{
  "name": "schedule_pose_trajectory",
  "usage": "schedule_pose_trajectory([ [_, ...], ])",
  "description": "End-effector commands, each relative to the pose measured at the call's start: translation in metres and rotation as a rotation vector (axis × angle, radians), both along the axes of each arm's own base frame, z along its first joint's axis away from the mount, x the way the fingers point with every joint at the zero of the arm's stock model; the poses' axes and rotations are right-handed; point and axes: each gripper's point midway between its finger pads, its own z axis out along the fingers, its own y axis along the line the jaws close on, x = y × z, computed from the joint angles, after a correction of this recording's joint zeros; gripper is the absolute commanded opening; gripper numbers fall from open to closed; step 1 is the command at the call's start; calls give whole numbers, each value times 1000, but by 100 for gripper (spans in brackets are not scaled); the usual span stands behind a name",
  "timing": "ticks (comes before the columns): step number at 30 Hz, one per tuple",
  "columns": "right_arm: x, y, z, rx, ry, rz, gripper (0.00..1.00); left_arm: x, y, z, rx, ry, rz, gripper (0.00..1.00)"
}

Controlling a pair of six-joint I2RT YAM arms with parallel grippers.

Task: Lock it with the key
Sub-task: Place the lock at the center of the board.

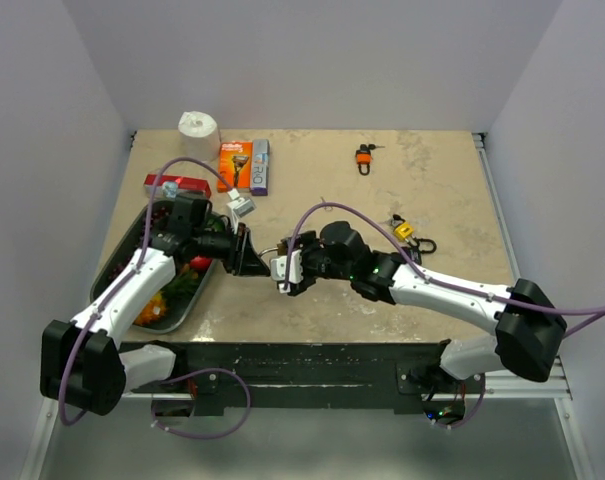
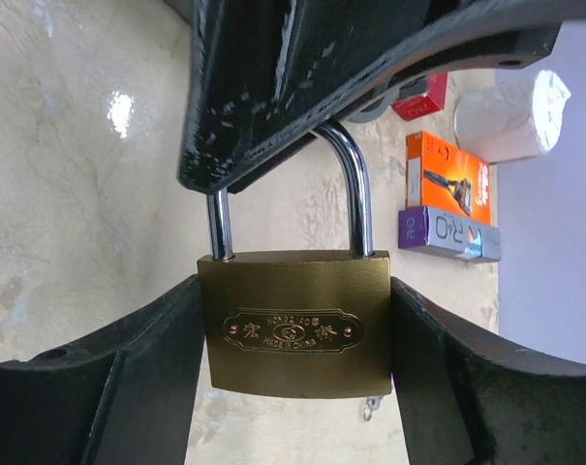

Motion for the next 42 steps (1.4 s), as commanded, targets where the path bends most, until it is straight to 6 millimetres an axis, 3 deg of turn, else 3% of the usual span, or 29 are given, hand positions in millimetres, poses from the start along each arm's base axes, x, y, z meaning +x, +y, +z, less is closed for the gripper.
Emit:
schedule_pose_trajectory([
  [1, 16, 1, 24, 73, -39, -85, 0, 1, -5, 33, -79, -78, -18, 44],
  [2, 22, -1, 21, 87, 10, -140, 0, 6, -1, 38, -72, -118, 2, 51],
  [3, 31, -7, 23, 104, 38, -185, 0, 12, 3, 45, -70, -152, 28, 82],
  [4, 40, -9, 31, 138, 67, -226, 0, 27, 13, 49, -53, -188, 89, 87],
  [6, 64, -26, 23, 179, 206, -369, 0, 47, 27, 68, -16, -311, 146, 99],
  [7, 75, -29, 34, 218, 242, -416, 0, 64, 40, 72, 30, -353, 219, 99],
  [8, 81, -37, 29, 242, 344, -491, 0, 74, 46, 76, 56, -383, 255, 99],
  [9, 99, -51, 22, 254, 386, -571, 0, 89, 55, 90, 90, -435, 316, 99],
  [10, 109, -54, 32, 319, 442, -632, 0, 100, 63, 94, 107, -453, 354, 99],
  [12, 133, -79, 17, 335, 508, -779, 0, 114, 71, 107, 124, -503, 414, 99],
  [13, 145, -85, 24, 369, 517, -828, 0, 129, 83, 113, 156, -542, 492, 99],
  [14, 156, -98, 17, 395, 572, -912, 0, 134, 87, 118, 164, -549, 529, 99],
  [15, 166, -101, 24, 425, 584, -940, 0, 141, 95, 120, 191, -564, 579, 99],
  [17, 182, -114, 8, 452, 641, -1050, 0, 148, 102, 126, 206, -580, 620, 99],
  [21, 210, -124, 4, 485, 629, -1117, 0, 155, 111, 126, 245, -577, 667, 99],
  [29, 243, -121, -19, 518, 652, -1235, 0, 162, 112, 99, 250, -489, 698, 99],
  [32, 258, -113, -12, 558, 655, -1243, 0, 163, 108, 87, 228, -438, 693, 99],
  [38, 267, -66, -34, 568, 732, -1277, 0, 171, 113, 73, 249, -404, 704, 99],
  [39, 272, -63, -32, 589, 732, -1291, 0, 172, 116, 72, 259, -406, 713, 99],
  [40, 275, -61, -45, 593, 757, -1327, 0, 173, 117, 72, 260, -413, 715, 99],
  [42, 277, -58, -51, 594, 771, -1366, 0, 175, 118, 73, 260, -424, 717, 99],
])
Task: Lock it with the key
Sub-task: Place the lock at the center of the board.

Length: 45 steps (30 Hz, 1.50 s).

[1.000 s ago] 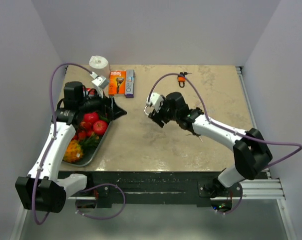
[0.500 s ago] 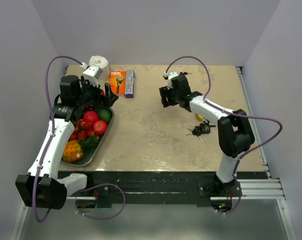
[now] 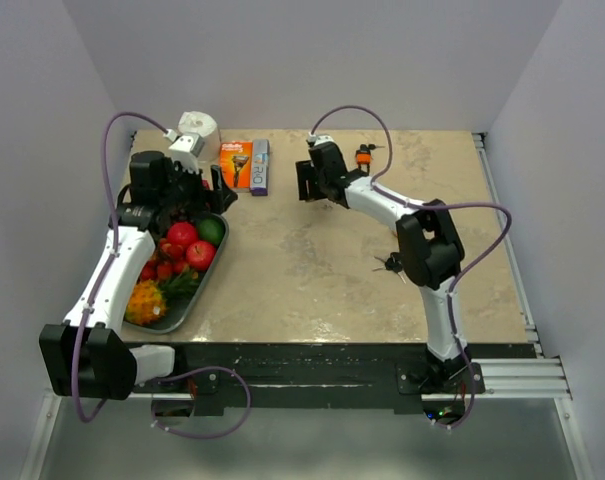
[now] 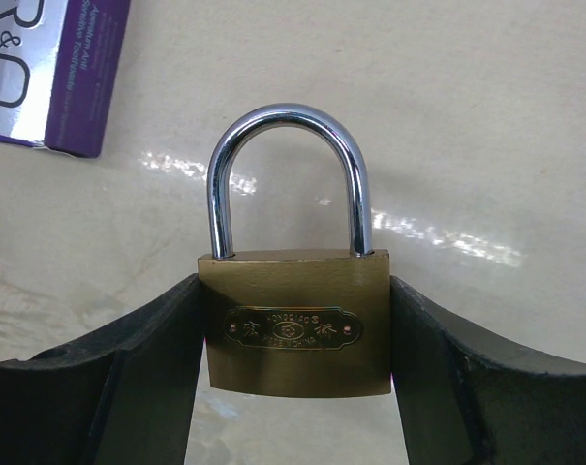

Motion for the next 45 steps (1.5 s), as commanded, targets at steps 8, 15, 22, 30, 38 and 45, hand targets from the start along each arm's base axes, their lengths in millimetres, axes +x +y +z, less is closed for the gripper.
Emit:
schedule_pose_trajectory([
  [8, 11, 39, 5, 67, -55, -174, 9, 16, 6, 13, -8, -72, 5, 99],
  [15, 10, 34, -17, 34, -34, -237, 17, 19, 12, 11, -25, -55, 1, 99],
  [22, 4, 39, -34, 55, 17, -242, 43, 18, 11, 6, -38, -37, -1, 99],
  [30, 7, 46, -40, 79, 35, -242, 57, 17, 10, 4, -36, -22, -11, 99],
  [38, 3, 49, -27, 113, 43, -250, 97, 16, 8, 6, -37, -15, -31, 99],
  [45, 25, 61, 58, 184, -139, -153, 99, 25, 4, 21, -42, -45, -58, 99],
])
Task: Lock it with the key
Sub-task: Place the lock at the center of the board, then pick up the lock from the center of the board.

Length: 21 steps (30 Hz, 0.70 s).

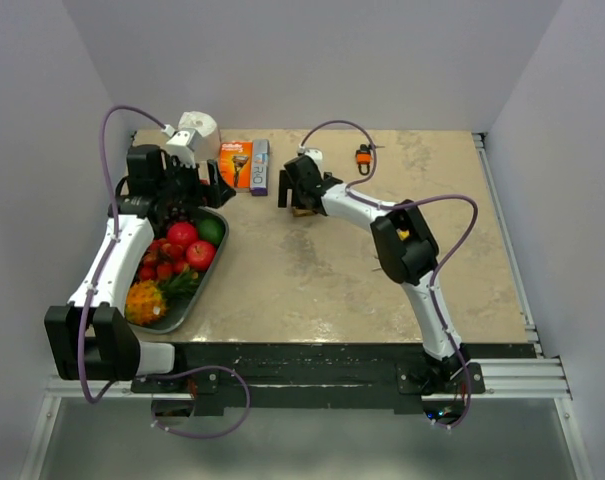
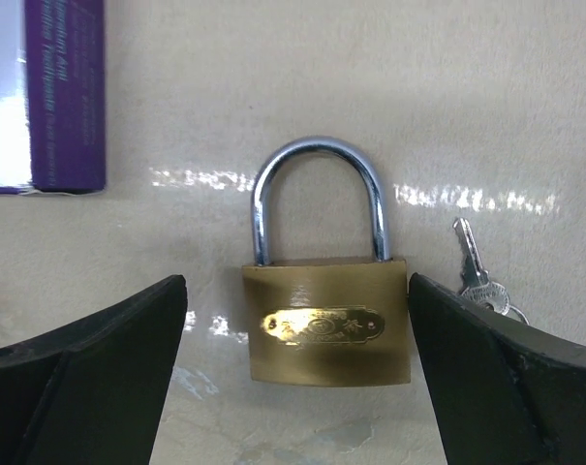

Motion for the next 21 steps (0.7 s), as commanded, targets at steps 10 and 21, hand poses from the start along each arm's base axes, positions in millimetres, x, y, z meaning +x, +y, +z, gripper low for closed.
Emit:
schedule_pose_trajectory([
  [10, 89, -68, 182, -48, -434, 125, 99, 44, 19, 67, 166, -218, -5, 99],
  [21, 140, -177, 120, -166, -302, -53, 99, 59, 19, 62, 158, -206, 2, 99],
])
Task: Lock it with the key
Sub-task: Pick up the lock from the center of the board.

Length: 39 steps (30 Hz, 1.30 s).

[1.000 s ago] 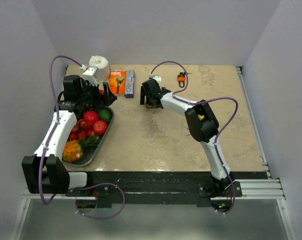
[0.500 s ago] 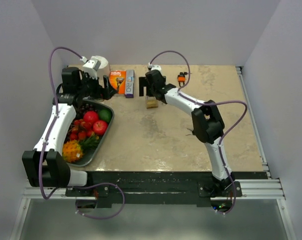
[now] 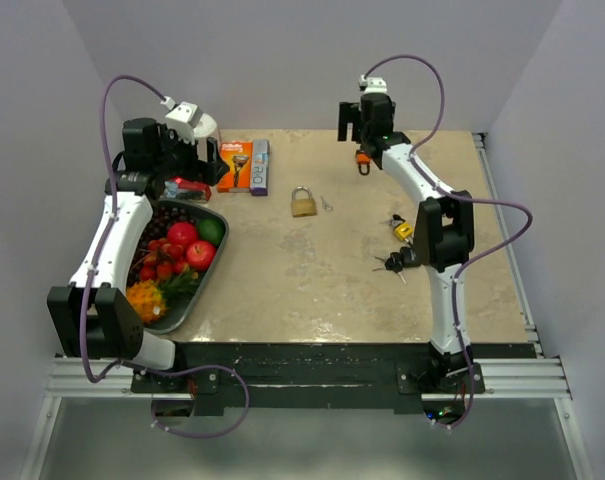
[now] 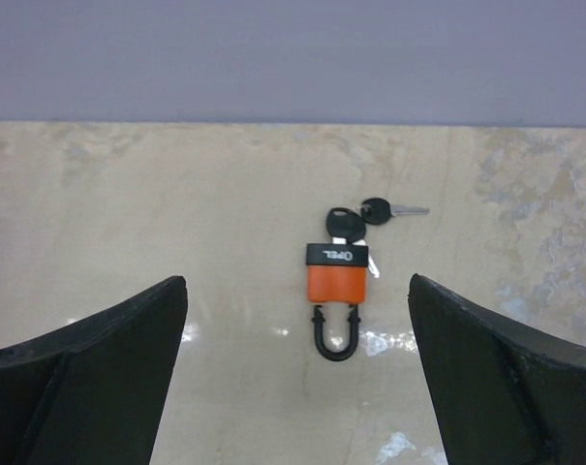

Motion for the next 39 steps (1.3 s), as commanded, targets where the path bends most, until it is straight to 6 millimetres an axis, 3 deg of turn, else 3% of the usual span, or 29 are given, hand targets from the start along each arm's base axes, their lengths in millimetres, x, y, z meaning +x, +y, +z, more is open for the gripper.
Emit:
schedule_pose_trajectory([
  [1, 7, -25, -38, -47, 82, -43, 99, 14, 6, 19, 17, -56, 15, 99],
  [6, 15, -42, -76, -44, 139, -65, 99, 19, 8, 12, 24, -36, 28, 99],
  [13, 26, -49, -102, -45, 151, -91, 98, 24, 10, 4, 19, -12, 48, 99],
  [19, 38, -49, -100, -38, 115, -102, 93, 26, 12, -3, 28, 1, 53, 99],
  [23, 44, -49, -110, -39, 135, -107, 90, 28, 14, -2, 36, -2, 63, 99],
  [25, 46, -50, -109, -38, 137, -108, 90, 30, 26, -2, 40, -5, 87, 99],
  [39, 41, -50, -118, -32, 211, -100, 81, 37, 42, -7, 15, 6, 108, 99],
])
